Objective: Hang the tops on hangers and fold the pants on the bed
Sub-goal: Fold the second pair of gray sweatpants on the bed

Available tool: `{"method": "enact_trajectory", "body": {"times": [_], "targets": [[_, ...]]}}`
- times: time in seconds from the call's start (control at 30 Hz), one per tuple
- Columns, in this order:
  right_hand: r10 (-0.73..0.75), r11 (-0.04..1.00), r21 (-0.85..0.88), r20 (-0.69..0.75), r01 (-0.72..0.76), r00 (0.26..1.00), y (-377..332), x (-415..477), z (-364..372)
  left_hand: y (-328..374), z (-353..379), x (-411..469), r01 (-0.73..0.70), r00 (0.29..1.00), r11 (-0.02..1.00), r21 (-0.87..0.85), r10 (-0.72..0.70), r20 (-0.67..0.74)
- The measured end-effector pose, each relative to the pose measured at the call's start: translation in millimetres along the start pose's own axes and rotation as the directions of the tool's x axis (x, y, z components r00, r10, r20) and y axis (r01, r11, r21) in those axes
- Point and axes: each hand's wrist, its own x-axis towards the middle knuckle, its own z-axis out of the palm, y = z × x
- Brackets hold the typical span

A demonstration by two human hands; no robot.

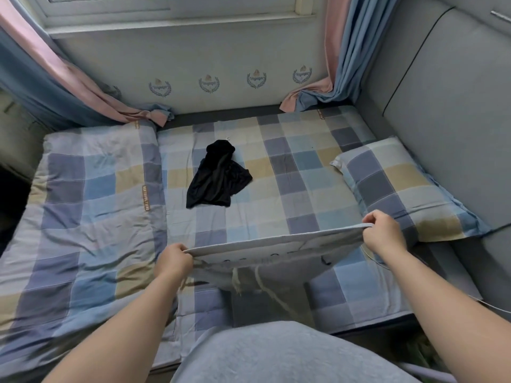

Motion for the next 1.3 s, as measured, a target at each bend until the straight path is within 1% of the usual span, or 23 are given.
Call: {"method": "enact_trajectory", "body": {"times": [0.03,0.1,0.13,0.17,0.2,0.23,0.27,0.3,0.37,0.5,0.57,0.6,0.67,0.73,0.8,0.83,0.87,0.9,0.93,0.97,1.07,1.2,1.3], "targets": [[0.05,0.998,0.036,-0.021,-0.05,0.999,4.6,-0.1,4.3,-4.1,-0.5,4.3,0.039,0.999,0.999,-0.038,-0.039,0.011],[0.238,0.94,0.26,-0.032,-0.222,0.971,8.1,0.2,12.7,-7.2,1.2,12.9,0.152,0.988,0.976,-0.157,-0.15,0.029],[0.379,0.827,0.432,0.042,-0.359,0.924,6.5,0.1,16.1,-7.1,3.5,17.3,0.237,0.972,0.941,-0.242,-0.231,0.053],[0.498,0.632,0.586,0.193,-0.506,0.845,2.2,-1.7,17.8,-5.6,5.5,18.8,0.327,0.945,0.885,-0.332,-0.312,0.099],[0.553,0.406,0.672,0.359,-0.619,0.752,-1.3,-3.2,18.8,-3.9,7.5,17.3,0.384,0.923,0.841,-0.38,-0.354,0.148],[0.553,0.25,0.69,0.474,-0.679,0.685,-3.9,-3.9,19.5,-2.2,8.6,14.7,0.415,0.91,0.806,-0.422,-0.369,0.19],[0.532,0.187,0.686,0.53,-0.703,0.66,-5.7,-3.4,21.2,-0.7,8.9,13.2,0.44,0.898,0.772,-0.459,-0.382,0.219],[0.514,0.187,0.681,0.546,-0.708,0.662,-7.2,-3.2,23.6,0.2,8.7,10.8,0.469,0.883,0.732,-0.494,-0.403,0.241],[0.481,0.285,0.683,0.505,-0.673,0.717,-8.9,-1.8,28.9,-0.7,7.6,5.5,0.5,0.866,0.688,-0.526,-0.418,0.276],[0.357,0.719,0.528,0.278,-0.452,0.892,-5.8,8.6,30.0,-9.9,3.4,4.0,0.457,0.889,0.711,-0.534,-0.373,0.265],[0.235,0.888,0.357,0.194,-0.291,0.952,-1.7,13.5,25.0,-17.2,1.3,7.8,0.445,0.895,0.729,-0.52,-0.372,0.244],[0.155,0.957,0.219,0.166,-0.19,0.974,0.2,14.4,21.3,-19.6,-0.4,8.6,0.44,0.898,0.729,-0.525,-0.37,0.239],[0.013,0.998,-0.055,0.133,-0.006,0.991,5.4,15.0,15.7,-22.8,-4.8,8.2,0.444,0.895,0.705,-0.553,-0.368,0.251],[-0.024,0.976,-0.214,0.083,0.041,0.996,10.9,14.7,11.2,-25.4,-12.2,6.8,0.503,0.863,0.644,-0.577,-0.407,0.299],[0.044,0.969,-0.244,0.054,-0.03,0.998,13.7,12.6,10.5,-27.7,-18.7,6.7,0.584,0.81,0.532,-0.613,-0.428,0.401],[0.115,0.984,-0.143,0.061,-0.106,0.991,13.9,11.7,12.4,-28.5,-20.4,7.2,0.612,0.789,0.474,-0.633,-0.417,0.451],[0.21,0.975,0.051,0.101,-0.216,0.973,12.5,10.0,15.6,-29.0,-21.2,7.3,0.632,0.773,0.422,-0.65,-0.4,0.492],[0.31,0.899,0.262,0.185,-0.35,0.933,9.3,7.1,18.3,-29.5,-21.3,7.3,0.645,0.763,0.375,-0.667,-0.376,0.526],[0.379,0.773,0.424,0.289,-0.472,0.879,5.5,4.1,20.0,-29.3,-21.1,6.5,0.655,0.754,0.324,-0.683,-0.347,0.558],[0.4,0.665,0.51,0.372,-0.545,0.837,2.3,2.3,20.6,-29.4,-20.4,5.9,0.664,0.745,0.268,-0.698,-0.314,0.588],[0.395,0.493,0.568,0.529,-0.659,0.751,-3.0,3.7,19.3,-26.4,-21.1,0.4,0.707,0.699,0.1,-0.7,-0.247,0.671],[0.326,0.26,0.562,0.714,-0.785,0.619,-7.2,4.2,12.7,-21.7,-20.6,-3.1,0.712,0.671,-0.048,-0.701,-0.247,0.699],[0.267,0.12,0.592,0.753,-0.797,0.601,-11.2,3.0,9.6,-13.8,-20.7,-2.1,0.644,0.708,-0.201,-0.738,-0.209,0.675]]}}
